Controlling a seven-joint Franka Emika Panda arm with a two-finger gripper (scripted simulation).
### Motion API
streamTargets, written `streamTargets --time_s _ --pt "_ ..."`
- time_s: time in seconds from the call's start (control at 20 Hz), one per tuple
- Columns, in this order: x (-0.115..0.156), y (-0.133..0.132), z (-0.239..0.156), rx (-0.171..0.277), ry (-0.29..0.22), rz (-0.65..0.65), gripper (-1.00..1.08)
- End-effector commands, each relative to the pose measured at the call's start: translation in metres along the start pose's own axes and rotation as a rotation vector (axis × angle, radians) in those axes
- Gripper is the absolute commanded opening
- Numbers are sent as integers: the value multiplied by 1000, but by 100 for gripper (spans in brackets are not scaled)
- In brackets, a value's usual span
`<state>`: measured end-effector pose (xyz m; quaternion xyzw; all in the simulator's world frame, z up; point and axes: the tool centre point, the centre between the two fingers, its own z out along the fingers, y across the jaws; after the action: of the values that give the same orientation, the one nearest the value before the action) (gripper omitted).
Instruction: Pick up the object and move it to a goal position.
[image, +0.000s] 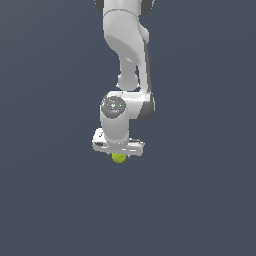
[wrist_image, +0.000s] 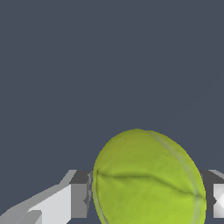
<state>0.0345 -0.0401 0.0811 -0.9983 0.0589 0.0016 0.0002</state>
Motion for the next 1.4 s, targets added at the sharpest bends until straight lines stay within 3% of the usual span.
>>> streamTargets --time_s 0.0,0.9,1.35 --pt "1 15 -21 0 3 1 -100" --pt "10 150 -195 1 3 1 -100" --pt "16 193 -251 0 3 1 -100"
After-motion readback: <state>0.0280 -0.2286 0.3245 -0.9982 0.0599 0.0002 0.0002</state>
